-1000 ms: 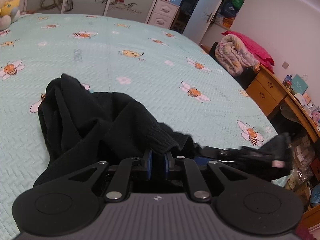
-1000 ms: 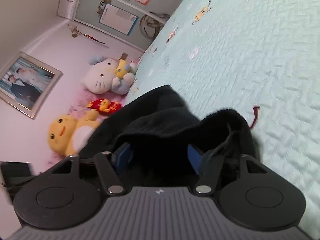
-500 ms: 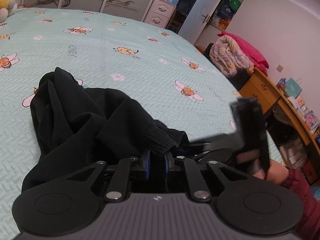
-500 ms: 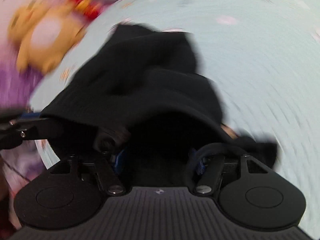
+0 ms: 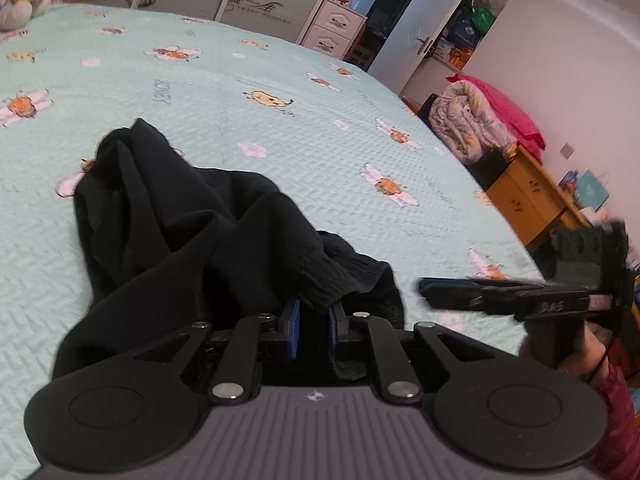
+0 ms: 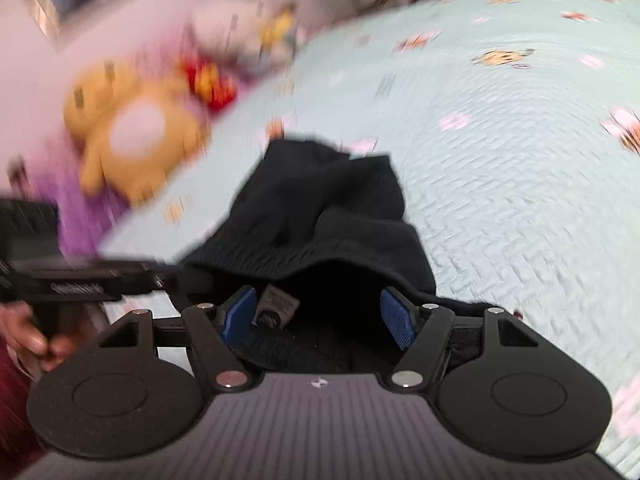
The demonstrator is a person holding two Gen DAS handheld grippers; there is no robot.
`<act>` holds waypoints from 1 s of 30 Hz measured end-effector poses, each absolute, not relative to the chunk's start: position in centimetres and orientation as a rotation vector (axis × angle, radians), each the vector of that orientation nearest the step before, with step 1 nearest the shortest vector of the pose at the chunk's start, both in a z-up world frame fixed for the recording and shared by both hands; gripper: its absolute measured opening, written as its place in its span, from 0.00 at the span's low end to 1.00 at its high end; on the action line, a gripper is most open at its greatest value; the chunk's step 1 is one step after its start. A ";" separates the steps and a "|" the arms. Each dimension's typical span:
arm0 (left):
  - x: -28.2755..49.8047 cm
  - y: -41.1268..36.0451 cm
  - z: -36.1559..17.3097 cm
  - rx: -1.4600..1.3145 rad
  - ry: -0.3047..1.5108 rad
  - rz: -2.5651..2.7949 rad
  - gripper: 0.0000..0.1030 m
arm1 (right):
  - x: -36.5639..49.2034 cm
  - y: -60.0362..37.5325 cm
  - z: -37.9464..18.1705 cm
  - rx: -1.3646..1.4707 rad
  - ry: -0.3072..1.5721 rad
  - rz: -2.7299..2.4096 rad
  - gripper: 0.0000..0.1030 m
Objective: Fold clothes
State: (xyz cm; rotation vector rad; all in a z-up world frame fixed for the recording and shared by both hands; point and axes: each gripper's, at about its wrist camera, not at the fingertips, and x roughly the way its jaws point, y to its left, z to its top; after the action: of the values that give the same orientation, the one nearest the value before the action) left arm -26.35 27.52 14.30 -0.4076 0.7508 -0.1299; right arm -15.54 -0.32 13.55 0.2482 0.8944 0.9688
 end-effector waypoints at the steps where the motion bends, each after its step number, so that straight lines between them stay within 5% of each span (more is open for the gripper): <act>1: -26.5 27.7 14.2 -0.406 0.755 -0.125 0.12 | -15.8 -1.6 12.5 0.295 0.869 0.910 0.67; 10: -29.4 29.1 12.9 -0.415 0.753 -0.139 0.09 | -18.2 0.2 5.8 -0.006 0.761 0.667 0.67; 16: -30.7 30.5 12.5 -0.401 0.772 -0.085 0.07 | -17.0 2.9 4.4 0.085 0.716 0.641 0.67; 17: -30.8 30.7 12.3 -0.410 0.777 -0.083 0.07 | -16.8 2.7 4.2 0.112 0.714 0.637 0.60; 20: -31.0 30.7 11.7 -0.401 0.786 -0.082 0.07 | -17.3 0.8 4.2 0.208 0.709 0.587 0.04; 27: -31.3 30.0 10.8 -0.354 0.789 -0.105 0.08 | -19.5 -5.2 4.7 0.354 0.735 0.468 0.03; 30: -31.4 30.3 10.5 -0.369 0.796 -0.102 0.08 | -21.5 -4.4 5.6 0.263 0.697 0.528 0.16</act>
State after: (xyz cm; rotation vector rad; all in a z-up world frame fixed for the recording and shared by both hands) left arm -31.38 30.27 10.51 -0.3689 0.7955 -0.1023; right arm -21.49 -4.40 5.62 0.2631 0.6968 0.5275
